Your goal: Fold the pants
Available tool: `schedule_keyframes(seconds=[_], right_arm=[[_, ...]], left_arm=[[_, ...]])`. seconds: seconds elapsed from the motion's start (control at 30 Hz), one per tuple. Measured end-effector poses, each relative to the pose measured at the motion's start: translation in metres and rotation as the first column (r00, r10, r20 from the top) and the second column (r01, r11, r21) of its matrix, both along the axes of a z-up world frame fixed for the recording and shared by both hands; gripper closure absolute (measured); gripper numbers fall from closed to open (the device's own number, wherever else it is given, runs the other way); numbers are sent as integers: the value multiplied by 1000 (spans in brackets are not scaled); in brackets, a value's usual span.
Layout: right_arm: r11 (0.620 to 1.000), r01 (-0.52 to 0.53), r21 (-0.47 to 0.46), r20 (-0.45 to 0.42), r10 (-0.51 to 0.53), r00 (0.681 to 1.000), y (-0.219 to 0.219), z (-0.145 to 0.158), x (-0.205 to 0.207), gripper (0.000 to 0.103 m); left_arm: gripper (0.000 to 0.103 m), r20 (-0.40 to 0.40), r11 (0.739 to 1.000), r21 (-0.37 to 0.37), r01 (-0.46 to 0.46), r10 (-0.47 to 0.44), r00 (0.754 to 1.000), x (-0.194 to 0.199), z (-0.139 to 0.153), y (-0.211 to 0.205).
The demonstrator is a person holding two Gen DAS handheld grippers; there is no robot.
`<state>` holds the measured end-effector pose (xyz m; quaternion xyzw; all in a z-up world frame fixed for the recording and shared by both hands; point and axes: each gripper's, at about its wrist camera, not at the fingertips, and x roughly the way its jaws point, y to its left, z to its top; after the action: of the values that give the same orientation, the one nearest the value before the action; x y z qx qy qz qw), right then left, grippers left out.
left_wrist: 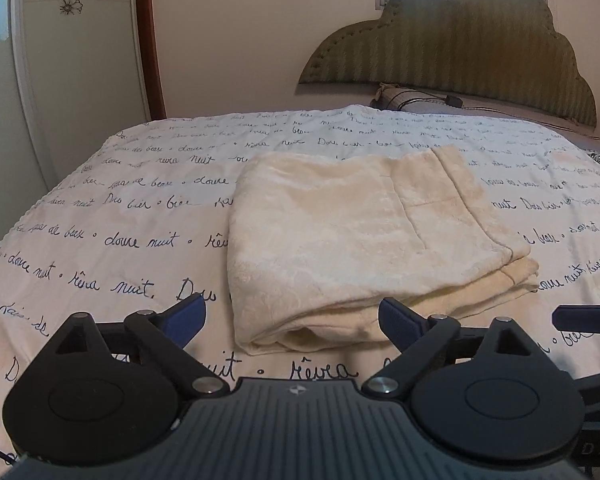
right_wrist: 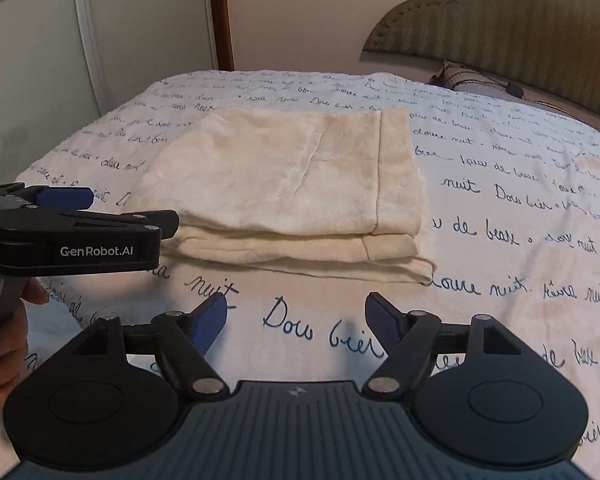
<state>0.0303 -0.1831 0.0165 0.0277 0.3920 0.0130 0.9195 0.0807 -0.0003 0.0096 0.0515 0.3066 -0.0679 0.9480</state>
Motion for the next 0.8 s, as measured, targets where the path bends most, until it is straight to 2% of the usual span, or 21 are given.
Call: schedule_keyframes(seconds=[0.07, 0.13, 0.17, 0.2, 0.23, 0.27, 0.3, 0.33, 0.37, 0.4, 0.43, 0.47, 0.5, 0.57, 0.67, 0.8], right_arm=[[998, 16, 58, -43, -13, 999, -4, 9, -7, 25], [976, 20, 218, -91, 0, 996, -14, 25, -16, 25], [939, 6, 344, -87, 26, 996, -22, 34, -23, 25], [879, -23, 477, -60, 59, 996, -31, 42, -29, 24], [798, -62, 600, -16, 90, 996, -39, 50, -34, 21], [748, -82, 659, 25, 87, 996, -45, 55, -38, 12], [747, -84, 660, 64, 56, 996, -48, 59, -42, 4], [807, -64, 588, 105, 2, 994, -46, 62, -45, 1], [883, -7, 469, 125, -58, 990, -40, 62, -46, 0], [947, 82, 309, 128, -127, 984, -30, 57, -43, 0], [976, 141, 168, 136, -164, 977, -20, 49, -39, 0], [986, 158, 58, 154, -165, 974, -12, 37, -34, 0], [988, 153, -10, 162, -149, 975, -6, 25, -29, 0], [990, 142, -19, 130, -139, 982, -1, 4, -20, 0], [990, 125, 68, 100, -131, 986, 1, -20, -14, 0], [995, 100, 6, 113, -101, 988, 13, -34, -12, 0]], left_arm=[[8, -2, 1000, -2, -5, 5, 1000, -4, 1, 3], [8, 2, 1000, -2, -7, 8, 1000, -9, 2, 6], [8, 3, 1000, -2, -8, 8, 1000, -11, 2, 7], [8, 3, 1000, -4, -9, 9, 1000, -12, 2, 8], [8, 5, 1000, -8, -11, 11, 1000, -13, 2, 9], [8, 6, 1000, -10, -14, 14, 1000, -15, 2, 10], [8, 6, 1000, -11, -17, 17, 1000, -16, 1, 11], [8, 7, 1000, -9, -21, 21, 1000, -17, 0, 12], [8, 7, 1000, -6, -24, 25, 1000, -18, -1, 12], [8, 9, 1000, -3, -26, 26, 1000, -20, -2, 13], [8, 9, 1000, -1, -26, 26, 1000, -21, -3, 14], [8, 7, 1000, -1, -27, 27, 1000, -21, -4, 14], [8, 3, 1000, -1, -28, 28, 1000, -21, -5, 15], [8, -6, 1000, -4, -27, 27, 1000, -22, -8, 15], [8, -8, 1000, 0, -25, 25, 1000, -23, -12, 15], [8, -16, 1000, 4, -26, 27, 1000, -24, -17, 15]])
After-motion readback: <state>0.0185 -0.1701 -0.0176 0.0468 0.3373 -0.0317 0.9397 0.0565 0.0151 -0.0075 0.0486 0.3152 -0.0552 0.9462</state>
